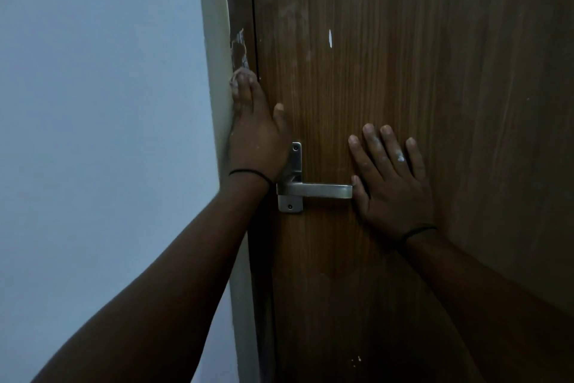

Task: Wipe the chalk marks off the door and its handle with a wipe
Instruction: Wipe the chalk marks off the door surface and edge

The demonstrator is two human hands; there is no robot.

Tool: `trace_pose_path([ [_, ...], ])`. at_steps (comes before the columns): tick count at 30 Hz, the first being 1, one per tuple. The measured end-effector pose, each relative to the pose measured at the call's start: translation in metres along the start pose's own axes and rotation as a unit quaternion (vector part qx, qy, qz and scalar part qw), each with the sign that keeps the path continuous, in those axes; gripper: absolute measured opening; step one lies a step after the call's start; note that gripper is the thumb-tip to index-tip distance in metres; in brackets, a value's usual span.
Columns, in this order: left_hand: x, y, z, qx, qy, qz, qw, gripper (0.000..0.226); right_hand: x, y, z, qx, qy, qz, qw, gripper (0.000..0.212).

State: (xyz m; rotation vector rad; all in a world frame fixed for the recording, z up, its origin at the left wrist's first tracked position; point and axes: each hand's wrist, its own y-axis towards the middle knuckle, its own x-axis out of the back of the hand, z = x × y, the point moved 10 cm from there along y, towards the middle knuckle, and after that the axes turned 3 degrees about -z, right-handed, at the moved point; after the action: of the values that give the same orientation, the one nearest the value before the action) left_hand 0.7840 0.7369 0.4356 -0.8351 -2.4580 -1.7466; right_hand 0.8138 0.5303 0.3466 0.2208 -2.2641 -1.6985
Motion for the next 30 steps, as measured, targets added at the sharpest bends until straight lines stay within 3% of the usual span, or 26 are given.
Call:
trace_pose_path([
  [6,-0.008,-0.020,0.005,-0.002,0.009,0.005,1.000,0.066,0.001,-0.001,0.000,-0.003,-0.008,-0.001,1.000,0.060],
  [12,0.009,0.028,-0.014,-0.029,-0.007,-0.041,0.999,0.063,-0.002,0.000,0.001,0.003,-0.002,-0.006,1.000,0.060],
  [19,0.003,0.011,-0.010,-0.036,0.011,-0.033,0.999,0.065,0.002,-0.001,0.000,0.000,-0.004,-0.014,1.000,0.059],
  [24,0.014,0.046,-0.024,-0.014,-0.006,-0.067,0.998,0.066,0.001,0.000,0.001,0.001,0.007,-0.011,1.000,0.061],
  [30,0.002,0.018,-0.015,-0.018,0.013,-0.054,0.998,0.068,0.003,-0.001,0.001,0.002,-0.004,-0.013,1.000,0.061],
])
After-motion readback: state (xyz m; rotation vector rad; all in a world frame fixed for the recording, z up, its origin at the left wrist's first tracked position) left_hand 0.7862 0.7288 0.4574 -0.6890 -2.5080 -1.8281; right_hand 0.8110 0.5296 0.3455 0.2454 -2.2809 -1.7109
